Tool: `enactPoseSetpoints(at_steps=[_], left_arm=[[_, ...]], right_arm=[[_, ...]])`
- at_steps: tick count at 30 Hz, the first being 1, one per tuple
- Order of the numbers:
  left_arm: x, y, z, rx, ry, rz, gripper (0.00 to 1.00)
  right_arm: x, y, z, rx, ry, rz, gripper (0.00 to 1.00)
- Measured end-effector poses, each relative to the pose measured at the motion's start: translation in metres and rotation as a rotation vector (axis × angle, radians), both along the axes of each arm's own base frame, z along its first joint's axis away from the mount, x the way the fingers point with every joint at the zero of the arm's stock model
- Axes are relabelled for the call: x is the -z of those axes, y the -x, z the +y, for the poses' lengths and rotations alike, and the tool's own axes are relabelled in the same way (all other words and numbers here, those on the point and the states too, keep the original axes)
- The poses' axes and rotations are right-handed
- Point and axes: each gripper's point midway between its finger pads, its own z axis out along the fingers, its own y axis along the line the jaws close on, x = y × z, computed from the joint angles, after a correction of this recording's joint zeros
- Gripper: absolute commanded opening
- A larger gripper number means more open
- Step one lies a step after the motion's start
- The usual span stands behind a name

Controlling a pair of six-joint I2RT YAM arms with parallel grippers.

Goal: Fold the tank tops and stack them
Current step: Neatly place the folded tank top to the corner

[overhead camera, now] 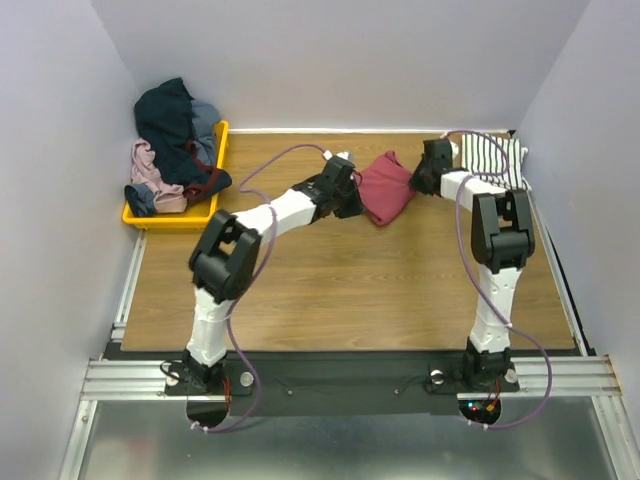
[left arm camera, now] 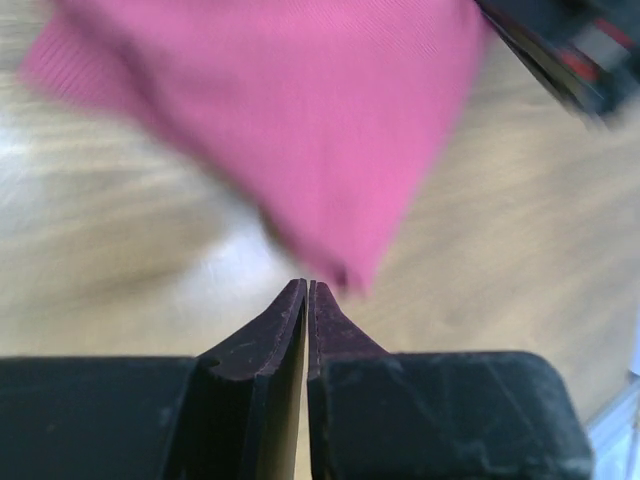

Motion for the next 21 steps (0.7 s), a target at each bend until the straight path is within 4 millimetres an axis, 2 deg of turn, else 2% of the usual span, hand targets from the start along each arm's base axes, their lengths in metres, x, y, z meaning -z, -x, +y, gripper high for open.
enactPoseSetpoints(at_steps=[1,2,3,8,10,13,15,19,21], left_arm=[[-0.008,0.003,0.002,0.003,0.005,-0.006,0.18],[-0.035,0.009,0.008,0.003,0.024,-0.036,0.19],[-0.048,0.011,0.011,0.005,0.039,-0.052,0.19],[-0.151,0.033,0.038,0.025,0.121,-0.216,0.19],[-0.174,0.039,0.048,0.029,0.128,-0.268,0.19],[-0.177,0.047,0.066,0.042,0.087,-0.292,0.19],[-0.165,0.05,0.075,0.053,0.045,-0.279,0.2],[-0.124,0.057,0.097,0.068,-0.051,-0.201,0.2],[-0.116,0.059,0.102,0.079,-0.071,-0.18,0.2]], right_arm=[[-0.001,-0.006,-0.004,-0.008,0.035,0.0,0.09],[-0.004,-0.017,-0.009,-0.017,0.089,0.0,0.09],[-0.004,-0.021,-0.013,-0.024,0.12,0.004,0.09],[-0.014,-0.048,-0.043,-0.064,0.365,0.037,0.09],[-0.018,-0.056,-0.052,-0.076,0.443,0.048,0.09],[-0.025,-0.066,-0.067,-0.093,0.564,0.062,0.09],[-0.029,-0.07,-0.075,-0.111,0.636,0.076,0.09],[-0.039,-0.077,-0.089,-0.136,0.755,0.098,0.09],[-0.043,-0.081,-0.095,-0.145,0.802,0.106,0.09]])
